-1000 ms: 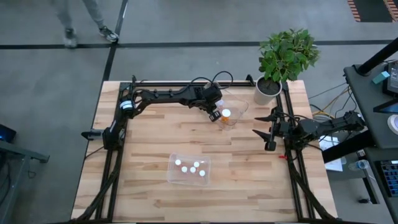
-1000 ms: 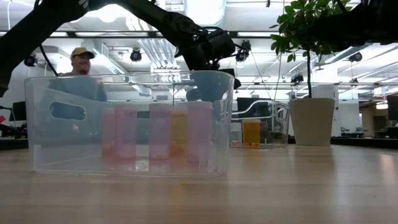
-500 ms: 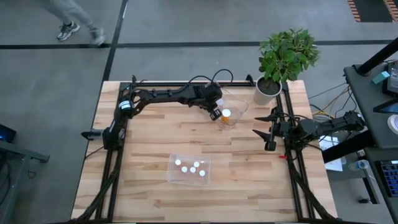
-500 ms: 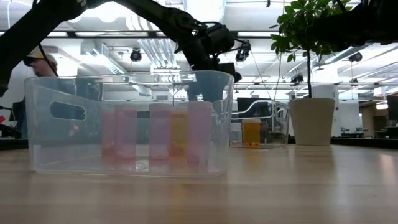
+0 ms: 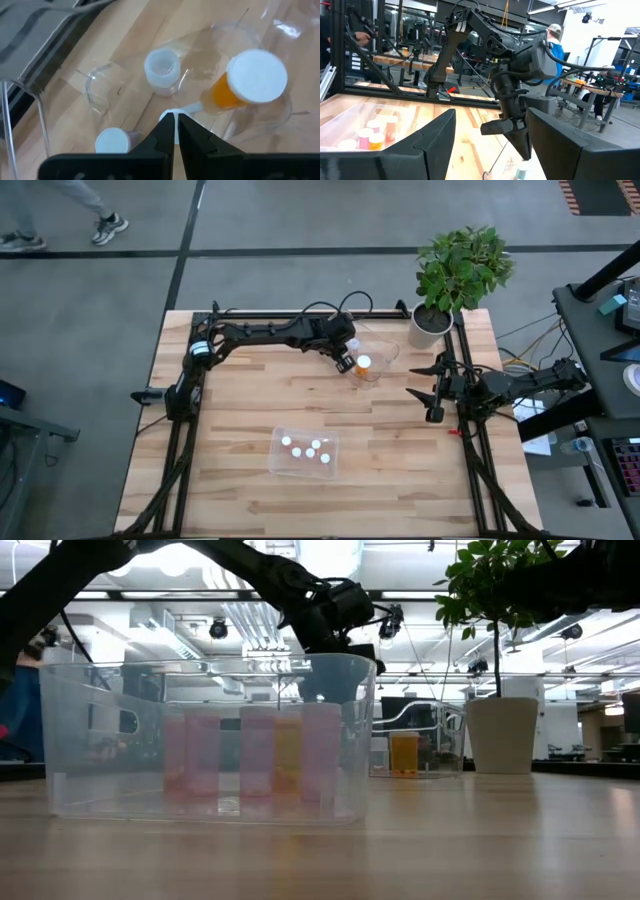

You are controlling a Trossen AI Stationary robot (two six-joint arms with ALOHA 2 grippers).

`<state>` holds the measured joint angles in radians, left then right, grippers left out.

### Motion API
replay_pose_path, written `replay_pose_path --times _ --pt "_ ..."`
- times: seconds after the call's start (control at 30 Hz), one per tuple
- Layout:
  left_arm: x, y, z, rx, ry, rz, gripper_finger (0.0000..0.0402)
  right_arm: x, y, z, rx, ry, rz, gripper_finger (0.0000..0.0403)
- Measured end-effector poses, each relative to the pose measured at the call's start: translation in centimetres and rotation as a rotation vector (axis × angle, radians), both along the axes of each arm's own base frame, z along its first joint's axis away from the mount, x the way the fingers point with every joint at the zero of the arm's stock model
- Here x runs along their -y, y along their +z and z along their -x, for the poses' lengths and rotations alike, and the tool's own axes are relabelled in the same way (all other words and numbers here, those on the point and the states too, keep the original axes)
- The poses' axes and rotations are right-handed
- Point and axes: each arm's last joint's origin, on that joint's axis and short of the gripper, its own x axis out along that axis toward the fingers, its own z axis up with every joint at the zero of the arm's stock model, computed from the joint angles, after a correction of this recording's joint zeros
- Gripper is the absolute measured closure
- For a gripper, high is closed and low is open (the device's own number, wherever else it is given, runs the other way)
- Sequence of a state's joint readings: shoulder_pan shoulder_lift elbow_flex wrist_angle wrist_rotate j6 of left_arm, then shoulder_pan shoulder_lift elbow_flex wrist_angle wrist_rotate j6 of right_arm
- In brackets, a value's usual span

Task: Pick and place medicine bottles into bin by pill shape (circle, oval)
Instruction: Put the blue capsule bottle into the top transparent bin

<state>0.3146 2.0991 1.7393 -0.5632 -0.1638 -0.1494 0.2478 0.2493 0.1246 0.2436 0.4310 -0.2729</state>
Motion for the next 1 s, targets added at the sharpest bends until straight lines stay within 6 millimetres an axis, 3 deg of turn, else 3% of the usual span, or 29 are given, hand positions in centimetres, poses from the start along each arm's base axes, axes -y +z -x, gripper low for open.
replay_pose_path --times 0.3,1.0 --pt "0.0 -1.3 -0.1 0.018 0.002 -0.006 0.0396 0.0 0.0 0.0 0.0 0.0 0.0 0.017" --pt "-0.2 -1.8 -0.2 0.054 0.006 -0.017 0.0396 0.0 0.0 0.0 0.0 0.0 0.0 0.017"
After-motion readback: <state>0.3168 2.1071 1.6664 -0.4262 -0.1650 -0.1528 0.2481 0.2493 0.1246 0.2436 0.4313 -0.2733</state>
